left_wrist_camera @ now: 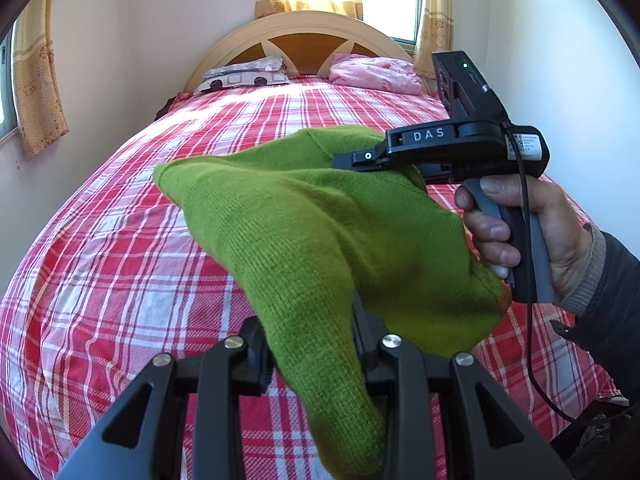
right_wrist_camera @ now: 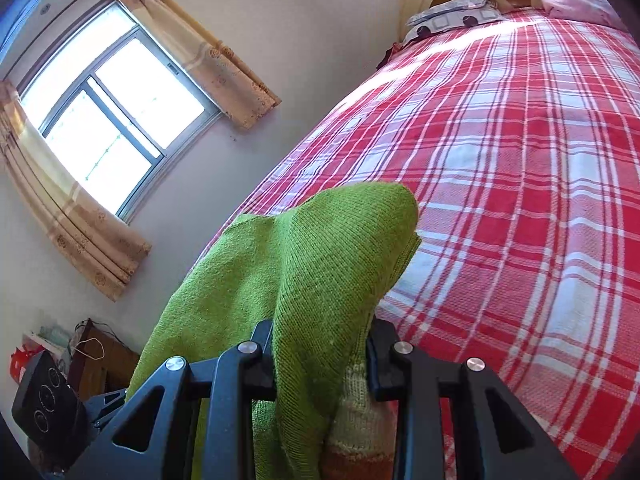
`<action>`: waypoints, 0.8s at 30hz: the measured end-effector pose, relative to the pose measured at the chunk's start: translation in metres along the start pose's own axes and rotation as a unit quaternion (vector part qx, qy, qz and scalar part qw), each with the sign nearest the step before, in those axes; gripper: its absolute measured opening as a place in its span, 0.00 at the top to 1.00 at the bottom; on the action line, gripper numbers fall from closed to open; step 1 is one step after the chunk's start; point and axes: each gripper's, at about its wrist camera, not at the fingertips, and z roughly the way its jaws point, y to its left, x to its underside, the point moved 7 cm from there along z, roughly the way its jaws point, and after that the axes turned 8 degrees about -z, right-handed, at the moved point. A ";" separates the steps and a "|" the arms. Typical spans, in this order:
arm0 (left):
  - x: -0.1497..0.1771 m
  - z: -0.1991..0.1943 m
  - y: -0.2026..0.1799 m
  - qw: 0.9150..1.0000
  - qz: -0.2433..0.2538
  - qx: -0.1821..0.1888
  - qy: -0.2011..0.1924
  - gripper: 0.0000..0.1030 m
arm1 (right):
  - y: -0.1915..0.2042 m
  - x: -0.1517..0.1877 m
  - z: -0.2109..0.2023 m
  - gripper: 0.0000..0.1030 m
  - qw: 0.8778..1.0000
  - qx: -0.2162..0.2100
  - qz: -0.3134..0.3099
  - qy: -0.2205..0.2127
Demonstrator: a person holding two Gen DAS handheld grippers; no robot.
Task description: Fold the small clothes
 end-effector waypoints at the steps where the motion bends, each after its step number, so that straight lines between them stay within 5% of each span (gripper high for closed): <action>1: 0.001 -0.001 0.003 1.000 -0.003 -0.002 -0.001 0.69 | 0.003 0.000 0.003 0.70 1.000 -0.002 -0.002 0.003; 19: 0.053 0.011 0.052 0.998 -0.044 -0.038 0.031 0.68 | 0.015 0.027 0.082 0.70 0.998 0.002 -0.012 0.069; 24: 0.059 0.012 0.054 0.998 -0.043 -0.043 0.028 0.59 | 0.010 0.031 0.084 0.66 0.997 0.020 -0.016 0.073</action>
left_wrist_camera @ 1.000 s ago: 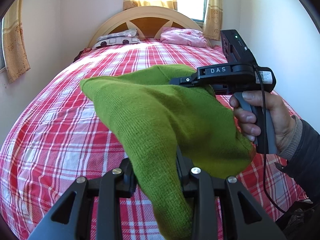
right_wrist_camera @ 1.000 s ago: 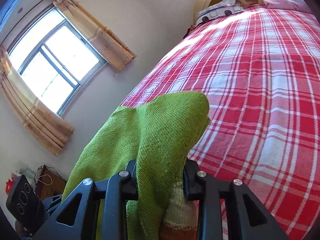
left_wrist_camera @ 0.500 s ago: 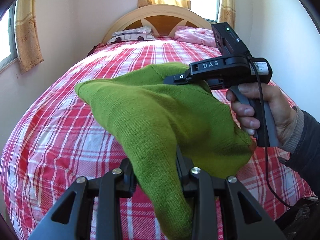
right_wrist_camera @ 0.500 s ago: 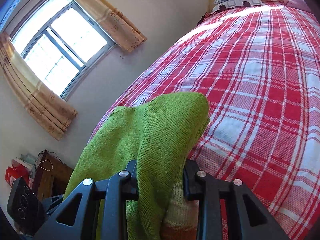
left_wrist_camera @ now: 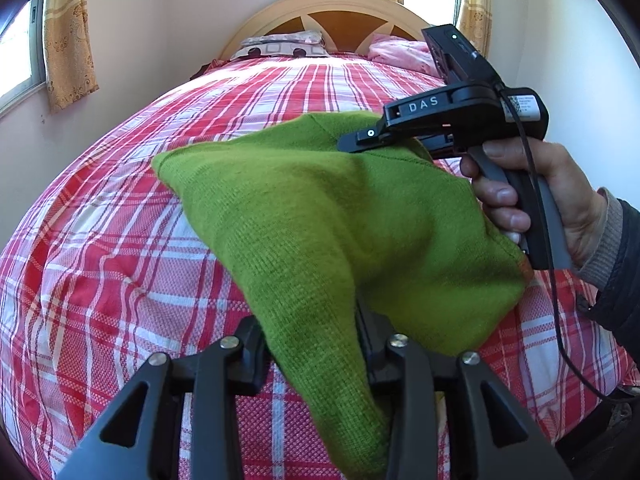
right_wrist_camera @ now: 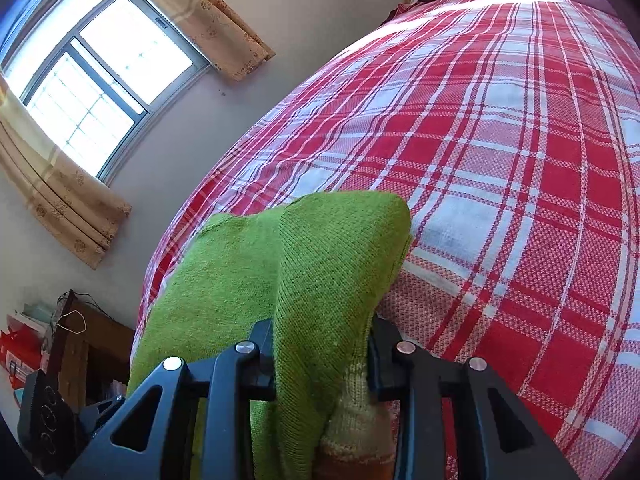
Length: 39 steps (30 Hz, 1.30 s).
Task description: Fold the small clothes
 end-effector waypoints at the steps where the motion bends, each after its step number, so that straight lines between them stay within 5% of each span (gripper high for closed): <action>1: 0.000 -0.002 0.000 1.000 0.003 -0.004 -0.002 0.54 | -0.002 0.001 -0.001 0.63 1.000 0.003 0.001 0.000; 9: -0.008 -0.047 0.000 0.996 0.059 -0.049 -0.052 0.34 | 0.011 0.000 -0.059 0.59 0.997 0.032 -0.010 -0.063; 11: -0.021 -0.058 0.009 0.994 0.044 -0.061 -0.083 0.15 | 0.030 0.005 -0.081 0.56 0.996 0.008 -0.020 -0.084; 13: -0.031 -0.053 0.022 0.991 0.029 -0.091 -0.095 0.14 | 0.052 0.015 -0.093 0.52 0.995 -0.019 -0.038 -0.089; 15: -0.031 -0.034 0.039 0.991 0.003 -0.113 -0.071 0.14 | 0.073 0.032 -0.094 0.40 0.994 -0.056 -0.052 -0.075; 17: -0.026 -0.014 0.054 0.992 -0.023 -0.117 -0.049 0.13 | 0.080 0.052 -0.078 0.40 0.995 -0.081 -0.046 -0.038; 19: -0.017 0.002 0.059 0.993 -0.035 -0.113 -0.026 0.13 | 0.066 0.067 -0.061 0.40 0.999 -0.037 -0.032 -0.011; 23: -0.013 0.006 0.054 0.988 -0.008 -0.148 -0.051 0.01 | 0.053 0.076 -0.051 0.40 0.998 -0.053 0.007 -0.025; 26: -0.011 0.010 0.067 0.991 -0.069 -0.104 -0.038 0.00 | 0.062 0.077 -0.058 0.40 0.999 -0.028 -0.001 -0.026; 30: -0.008 -0.004 0.071 0.990 -0.112 -0.074 -0.039 0.00 | 0.080 0.083 -0.090 0.40 0.998 0.021 -0.017 -0.062; 39: -0.034 -0.059 0.038 0.989 -0.082 -0.057 -0.113 0.00 | 0.116 0.098 -0.166 0.34 0.971 0.157 -0.091 -0.156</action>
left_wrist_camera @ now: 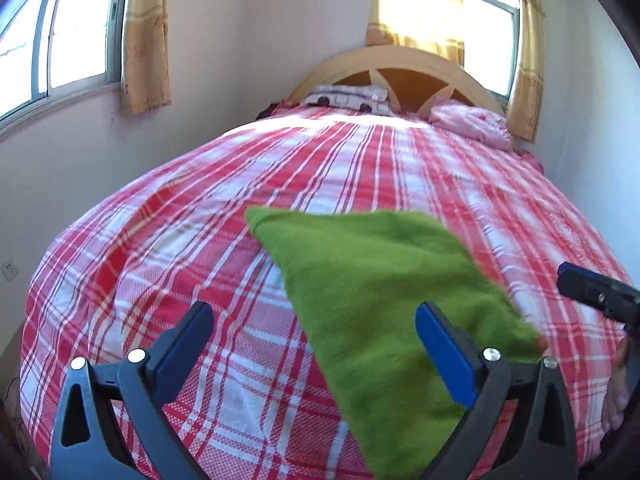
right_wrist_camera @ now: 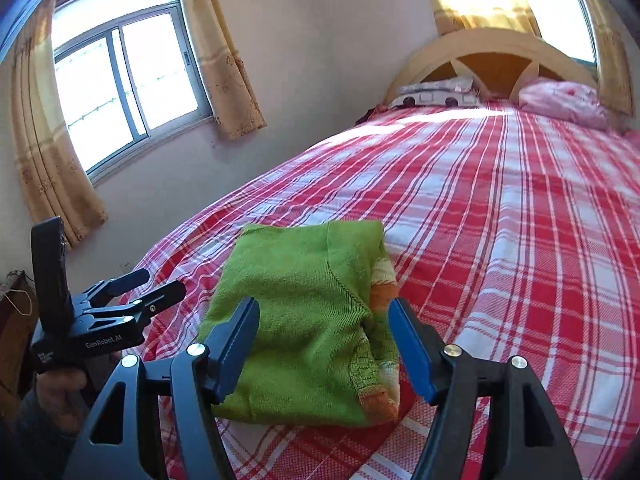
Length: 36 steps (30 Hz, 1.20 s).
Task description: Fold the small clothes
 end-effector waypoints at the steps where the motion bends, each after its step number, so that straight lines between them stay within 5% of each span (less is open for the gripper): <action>1: -0.003 -0.007 -0.004 1.000 0.001 0.006 -0.007 0.00 | 0.002 -0.003 -0.007 0.34 1.000 0.005 -0.006 -0.008; 11: -0.023 -0.040 -0.015 0.999 0.012 0.021 -0.049 0.00 | 0.001 -0.013 -0.028 0.33 0.999 0.019 -0.007 -0.030; 36: -0.022 -0.047 -0.023 0.998 0.011 0.025 -0.054 0.00 | 0.006 -0.013 -0.032 0.33 0.999 0.022 -0.011 -0.035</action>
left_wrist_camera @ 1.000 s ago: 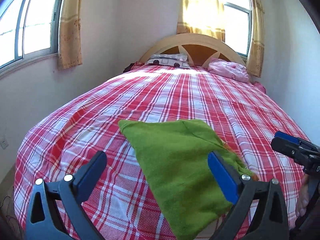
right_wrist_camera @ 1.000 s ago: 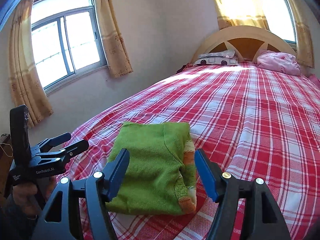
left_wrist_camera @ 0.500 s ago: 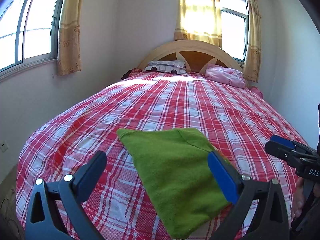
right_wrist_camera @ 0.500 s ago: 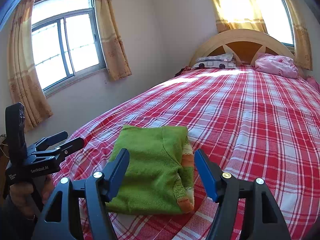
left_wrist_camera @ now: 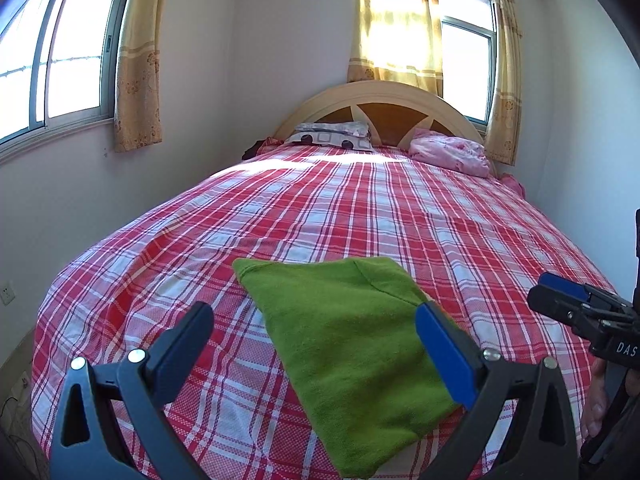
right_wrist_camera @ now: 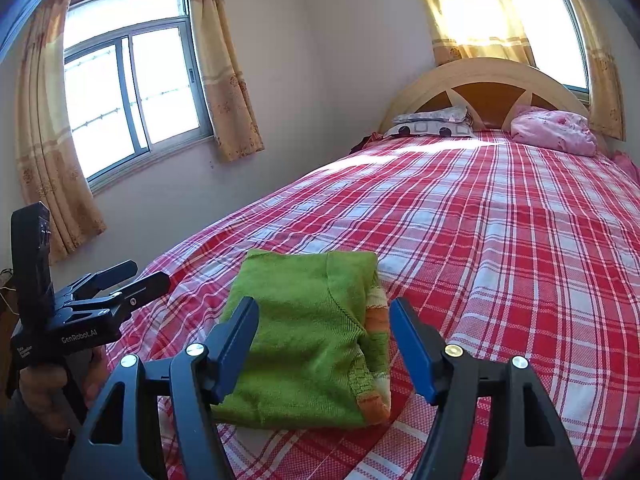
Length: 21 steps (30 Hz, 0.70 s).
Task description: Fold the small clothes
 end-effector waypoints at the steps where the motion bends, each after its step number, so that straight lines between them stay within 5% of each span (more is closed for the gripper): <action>1: 0.000 0.000 0.000 1.000 0.000 0.000 0.001 0.00 | 0.000 0.000 0.000 0.33 1.000 0.000 0.000 0.000; 21: 0.000 -0.001 -0.001 1.000 0.000 -0.001 0.001 0.00 | 0.002 0.003 -0.001 0.33 1.000 -0.001 0.001 -0.002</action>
